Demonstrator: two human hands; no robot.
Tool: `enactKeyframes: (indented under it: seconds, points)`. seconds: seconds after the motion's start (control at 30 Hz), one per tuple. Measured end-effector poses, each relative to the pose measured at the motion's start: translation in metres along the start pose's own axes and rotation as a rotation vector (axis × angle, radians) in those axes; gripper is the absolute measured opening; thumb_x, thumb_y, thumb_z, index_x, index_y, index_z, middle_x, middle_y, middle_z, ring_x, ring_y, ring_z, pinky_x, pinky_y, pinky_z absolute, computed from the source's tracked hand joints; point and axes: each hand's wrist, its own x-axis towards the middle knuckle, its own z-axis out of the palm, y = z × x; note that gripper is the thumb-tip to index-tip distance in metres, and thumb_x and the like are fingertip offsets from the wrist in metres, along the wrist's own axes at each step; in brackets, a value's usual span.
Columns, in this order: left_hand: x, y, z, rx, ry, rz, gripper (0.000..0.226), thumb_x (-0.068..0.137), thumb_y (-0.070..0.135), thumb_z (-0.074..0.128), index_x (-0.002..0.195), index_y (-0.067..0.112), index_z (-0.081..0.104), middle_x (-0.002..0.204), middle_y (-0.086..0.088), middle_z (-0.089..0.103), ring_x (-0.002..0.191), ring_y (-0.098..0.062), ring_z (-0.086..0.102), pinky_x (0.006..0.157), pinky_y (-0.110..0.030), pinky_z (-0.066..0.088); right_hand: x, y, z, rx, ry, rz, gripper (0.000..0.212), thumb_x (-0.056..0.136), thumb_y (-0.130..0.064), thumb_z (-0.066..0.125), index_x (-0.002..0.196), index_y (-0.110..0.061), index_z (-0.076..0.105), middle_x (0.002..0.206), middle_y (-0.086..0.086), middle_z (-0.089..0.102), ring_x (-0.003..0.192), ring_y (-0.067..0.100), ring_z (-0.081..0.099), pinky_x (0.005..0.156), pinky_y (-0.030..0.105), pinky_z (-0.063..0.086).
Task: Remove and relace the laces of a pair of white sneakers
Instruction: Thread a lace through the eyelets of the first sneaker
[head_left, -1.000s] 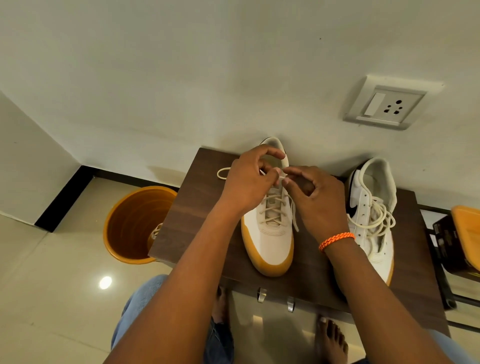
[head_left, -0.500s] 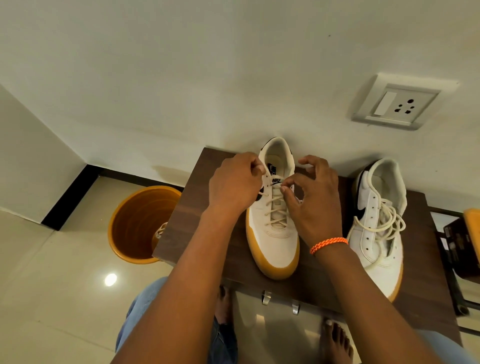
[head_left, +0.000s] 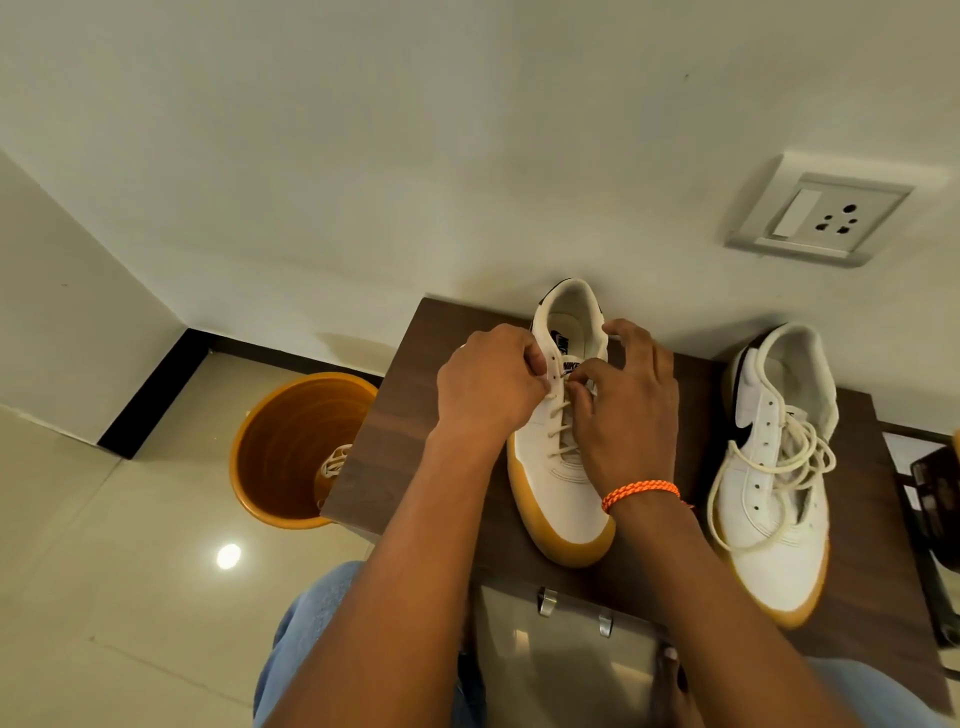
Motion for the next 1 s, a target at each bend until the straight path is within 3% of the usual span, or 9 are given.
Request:
enactKeyframes:
  seconds: [0.27, 0.43, 0.67, 1.0]
  points:
    - [0.0027, -0.002, 0.0031, -0.006, 0.023, -0.008, 0.013, 0.084, 0.038, 0.085, 0.085, 0.034, 0.073, 0.087, 0.013, 0.071, 0.083, -0.012, 0.07, 0.076, -0.037, 0.06, 0.0058, 0.0011, 0.01, 0.136, -0.03, 0.031, 0.003, 0.093, -0.018, 0.076, 0.095, -0.018, 0.078, 0.149, 0.002, 0.046, 0.135, 0.029, 0.041, 0.105, 0.051, 0.049]
    - [0.0038, -0.0043, 0.0039, -0.035, 0.018, -0.011, 0.012, 0.084, 0.04, 0.086, 0.085, 0.035, 0.075, 0.088, 0.013, 0.073, 0.085, -0.01, 0.071, 0.078, -0.039, 0.062, 0.0071, 0.0037, 0.011, 0.238, -0.052, 0.054, 0.007, 0.091, -0.015, 0.078, 0.093, -0.021, 0.077, 0.148, 0.001, 0.044, 0.133, 0.027, 0.041, 0.103, 0.043, 0.039]
    - [0.0045, -0.004, 0.0053, -0.043, 0.022, 0.004, 0.009, 0.085, 0.037, 0.087, 0.086, 0.034, 0.078, 0.086, 0.013, 0.074, 0.082, -0.009, 0.072, 0.077, -0.038, 0.062, 0.0067, 0.003, 0.01, 0.142, -0.064, 0.008, 0.007, 0.094, -0.017, 0.074, 0.1, -0.019, 0.077, 0.146, 0.005, 0.046, 0.132, 0.031, 0.042, 0.103, 0.048, 0.04]
    - [0.0038, -0.0022, 0.003, -0.035, 0.01, 0.024, 0.009, 0.084, 0.035, 0.088, 0.087, 0.032, 0.081, 0.087, 0.013, 0.076, 0.082, -0.009, 0.072, 0.077, -0.037, 0.062, 0.0066, 0.0079, 0.0079, 0.079, -0.121, -0.034, 0.015, 0.098, -0.016, 0.068, 0.111, -0.019, 0.075, 0.139, 0.003, 0.055, 0.133, 0.031, 0.038, 0.101, 0.045, 0.035]
